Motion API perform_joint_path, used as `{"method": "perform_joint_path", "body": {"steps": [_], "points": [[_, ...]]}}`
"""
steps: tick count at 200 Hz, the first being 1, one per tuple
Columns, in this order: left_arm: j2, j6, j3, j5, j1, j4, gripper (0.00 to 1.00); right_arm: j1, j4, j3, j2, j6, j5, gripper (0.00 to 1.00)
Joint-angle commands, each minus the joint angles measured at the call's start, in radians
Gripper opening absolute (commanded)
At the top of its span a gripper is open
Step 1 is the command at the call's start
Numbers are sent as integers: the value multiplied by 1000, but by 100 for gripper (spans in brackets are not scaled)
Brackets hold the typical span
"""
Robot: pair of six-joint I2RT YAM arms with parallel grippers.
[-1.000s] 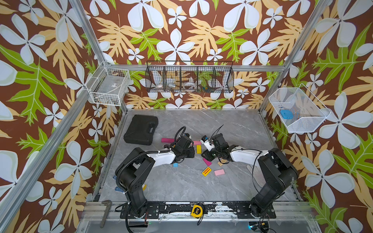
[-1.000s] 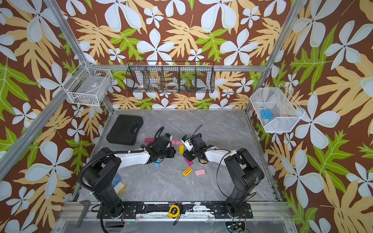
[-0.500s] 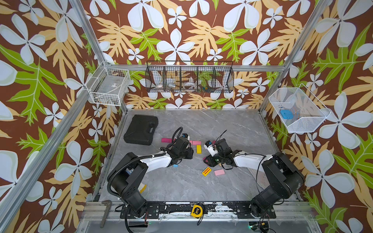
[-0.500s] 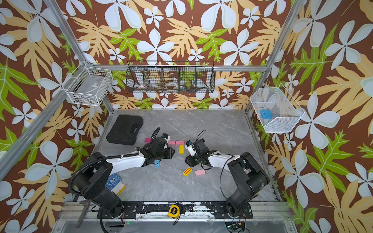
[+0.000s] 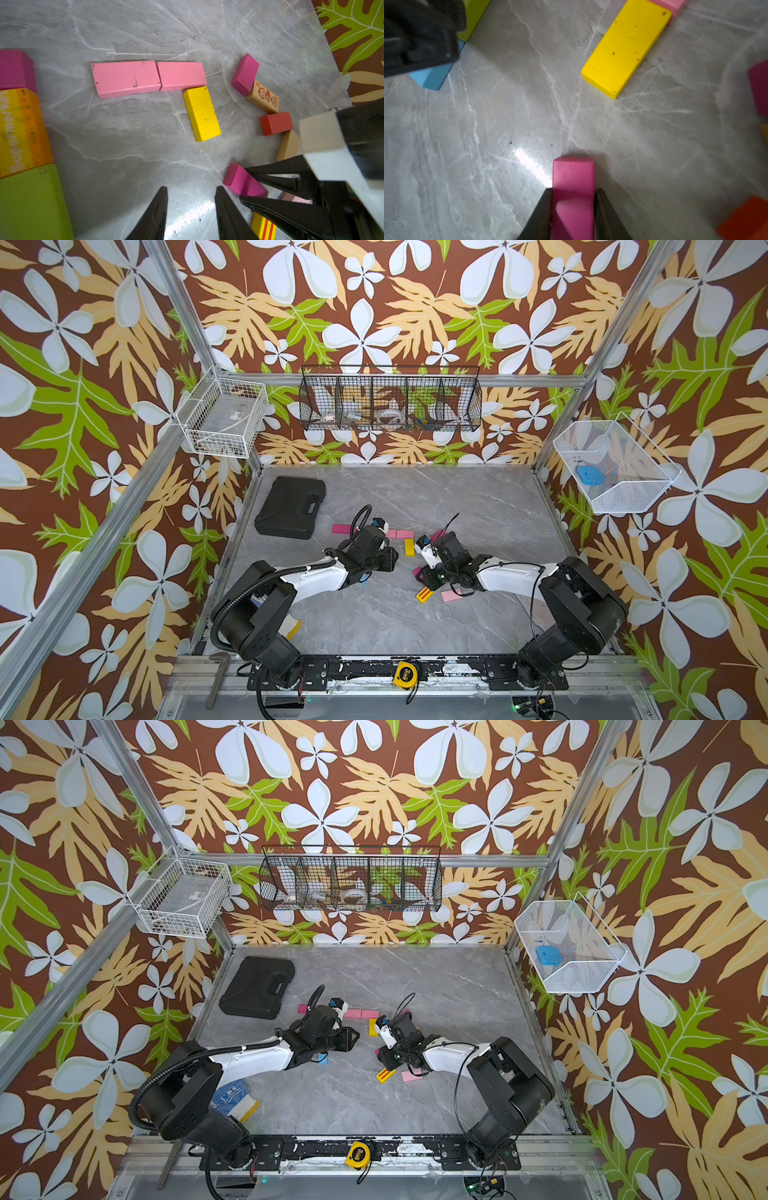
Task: Assemble the number 7 with building blocks
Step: Assemble the building block at the center of the board.
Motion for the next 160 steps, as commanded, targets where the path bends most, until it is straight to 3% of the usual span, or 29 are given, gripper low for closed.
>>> {"method": "perform_joint_path", "body": {"steps": [1, 69, 94, 125, 160], "points": [[-20, 7, -16, 4, 0, 27, 43, 14, -51, 2, 13, 66, 51, 30], [-91, 7, -74, 2, 0, 31, 52, 31, 84, -20, 53, 294, 50, 29], [-97, 14, -74, 5, 0, 23, 54, 31, 119, -47, 28, 318, 60, 37], [-98, 12, -71, 20, 0, 17, 59, 31, 134, -86, -54, 210, 29, 43], [-99, 1, -72, 39, 0, 13, 62, 28, 20, -86, -106, 53, 31, 44]]}}
